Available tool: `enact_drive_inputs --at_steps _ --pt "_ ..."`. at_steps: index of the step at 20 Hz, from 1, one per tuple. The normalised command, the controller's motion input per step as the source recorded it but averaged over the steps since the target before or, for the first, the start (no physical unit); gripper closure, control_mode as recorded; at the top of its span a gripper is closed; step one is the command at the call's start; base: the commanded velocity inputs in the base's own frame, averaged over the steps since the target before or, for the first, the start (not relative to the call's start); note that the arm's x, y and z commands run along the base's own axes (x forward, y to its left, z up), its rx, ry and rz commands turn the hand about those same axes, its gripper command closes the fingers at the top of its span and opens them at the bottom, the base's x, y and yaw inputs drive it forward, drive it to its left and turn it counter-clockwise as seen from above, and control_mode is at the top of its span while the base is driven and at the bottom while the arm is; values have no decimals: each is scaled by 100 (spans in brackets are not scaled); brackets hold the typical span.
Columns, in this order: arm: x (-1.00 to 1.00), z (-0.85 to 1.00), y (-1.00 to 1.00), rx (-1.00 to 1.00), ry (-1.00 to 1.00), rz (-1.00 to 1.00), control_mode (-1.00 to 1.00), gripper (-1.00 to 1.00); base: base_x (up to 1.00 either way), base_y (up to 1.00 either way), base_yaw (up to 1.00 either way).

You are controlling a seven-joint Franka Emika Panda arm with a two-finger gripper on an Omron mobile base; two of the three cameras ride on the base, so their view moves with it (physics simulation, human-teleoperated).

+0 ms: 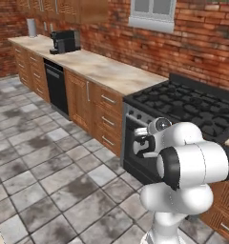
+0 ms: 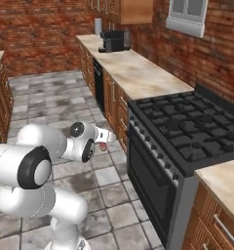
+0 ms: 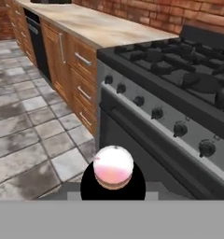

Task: Place the large bottle from the dining counter next to the other large bottle outside the sink, and place the small bottle from the dining counter next to the other small bottle inside the sink.

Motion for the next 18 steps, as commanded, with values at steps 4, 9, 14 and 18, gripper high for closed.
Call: enact_drive_inputs --at_steps 4,9,14,18 --pt "0 0 0 0 0 0 100 100 83 30 18" --pt "0 0 0 0 0 0 100 100 72 32 20" --pt "0 0 0 0 0 0 100 100 52 37 24" --pt "0 0 0 0 0 0 100 100 45 39 26"
